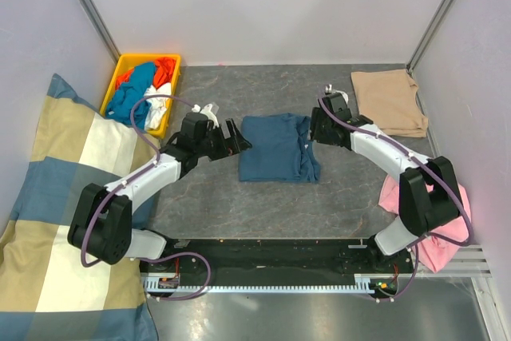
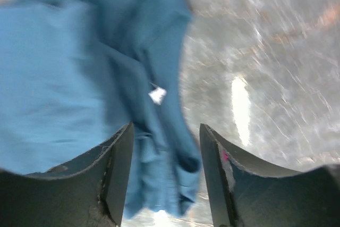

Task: Fold and stack the t-shirts
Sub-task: Fold the tshirt

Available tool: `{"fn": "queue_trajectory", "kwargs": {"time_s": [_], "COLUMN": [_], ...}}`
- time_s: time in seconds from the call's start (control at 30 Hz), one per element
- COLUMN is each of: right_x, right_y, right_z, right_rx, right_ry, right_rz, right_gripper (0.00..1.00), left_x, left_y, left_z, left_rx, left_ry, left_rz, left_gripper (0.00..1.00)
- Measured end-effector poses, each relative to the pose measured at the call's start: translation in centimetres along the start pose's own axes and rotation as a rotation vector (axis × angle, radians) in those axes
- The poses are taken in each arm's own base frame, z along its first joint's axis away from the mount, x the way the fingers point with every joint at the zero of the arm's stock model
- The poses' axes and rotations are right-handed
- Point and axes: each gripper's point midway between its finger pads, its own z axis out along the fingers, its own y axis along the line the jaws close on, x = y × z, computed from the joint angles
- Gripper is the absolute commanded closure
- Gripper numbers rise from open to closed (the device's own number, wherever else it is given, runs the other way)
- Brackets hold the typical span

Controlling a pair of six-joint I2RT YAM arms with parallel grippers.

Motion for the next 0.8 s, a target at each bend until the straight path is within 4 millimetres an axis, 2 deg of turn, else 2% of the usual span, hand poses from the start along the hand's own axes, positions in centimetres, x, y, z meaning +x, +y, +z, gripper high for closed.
{"fn": "queue_trajectory", "kwargs": {"time_s": [0.1,0.23,0.37,0.57,0.8], "right_x": [2.1,4.6,5.9,6.8,6.0], "right_y": [-1.9,-3.2,-4.4,-5.9,-5.6], "right_z": [0.9,2.1,2.9,3.9,4.2], "right_rx": [0.043,0.044,0.023,-0.061,-0.186], "right_ry": [0.045,0.094,0.118,0.134,0.116], "right_rz": [0.003,0.017,0.065,0.189,0.269], "right_gripper": [0.44,0.45,0.45,0.45,0.45], "left_x": [-0.3,0.0,0.0,-0.2,0.3], "left_y": [-0.3,-0.1,-0.4,-0.8,-0.8], "left_z": [0.1,0.2,0.2,0.2,0.4], "left_rx": [0.005,-0.004,-0.001,0.011,0.014], "left_ry": [-0.002,0.014,0.023,0.027,0.048], "left_rz": [0.002,-0.003,-0.003,0.000,-0.003], "left_gripper": [0.04,0.04,0.03,0.03,0.03]}}
